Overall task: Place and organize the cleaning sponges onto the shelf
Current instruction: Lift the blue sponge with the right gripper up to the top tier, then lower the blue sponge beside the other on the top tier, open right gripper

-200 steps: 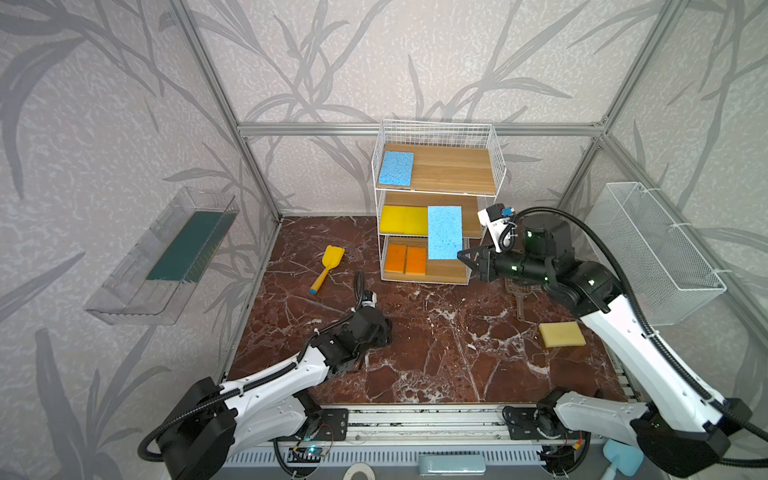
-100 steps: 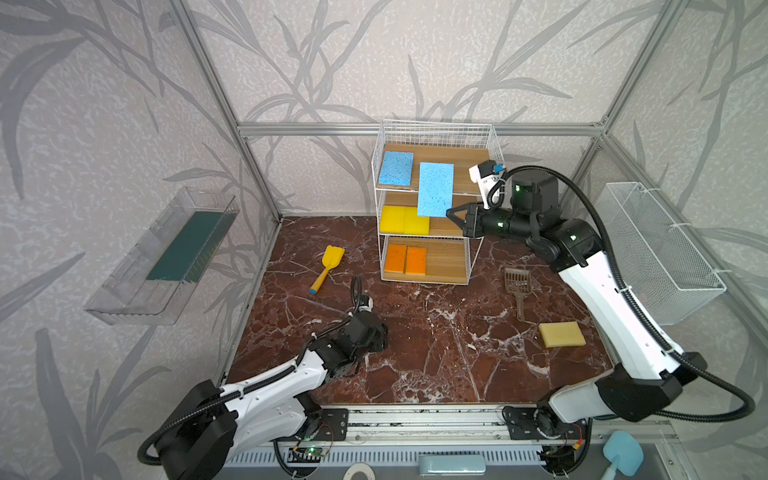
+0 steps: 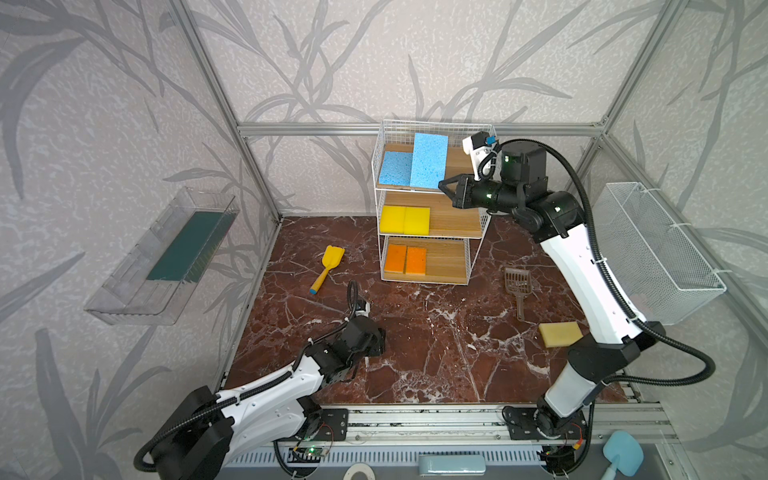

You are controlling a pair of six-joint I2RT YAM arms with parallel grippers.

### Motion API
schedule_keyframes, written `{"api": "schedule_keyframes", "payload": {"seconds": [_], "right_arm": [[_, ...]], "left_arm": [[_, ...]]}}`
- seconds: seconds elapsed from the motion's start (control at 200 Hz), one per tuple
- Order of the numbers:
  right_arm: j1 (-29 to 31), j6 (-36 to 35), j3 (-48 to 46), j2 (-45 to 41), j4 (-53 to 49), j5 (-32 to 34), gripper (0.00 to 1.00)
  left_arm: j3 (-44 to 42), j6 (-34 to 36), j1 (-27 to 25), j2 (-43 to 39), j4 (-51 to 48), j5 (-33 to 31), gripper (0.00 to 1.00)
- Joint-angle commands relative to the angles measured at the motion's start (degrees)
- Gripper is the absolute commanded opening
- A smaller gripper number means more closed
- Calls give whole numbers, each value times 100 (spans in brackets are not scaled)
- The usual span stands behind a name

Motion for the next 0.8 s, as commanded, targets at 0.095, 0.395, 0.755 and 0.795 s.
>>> {"api": "schedule_keyframes", "payload": {"seconds": [0.095, 0.395, 0.755, 0.795], "right_arm": [[-104, -139, 735, 385, -497, 103, 0], [-232, -103, 877, 596, -584, 42, 0], [-315, -72, 1362, 1020, -832, -151, 4], [-325, -73, 1440, 1070, -867, -170, 4]], "left_arm": [[-86, -99, 24, -79, 44, -48, 63], [30, -29, 24, 27, 2, -48, 63], [112, -9, 29, 98, -61, -39, 63], [117, -12, 31, 97, -69, -44, 63]]}}
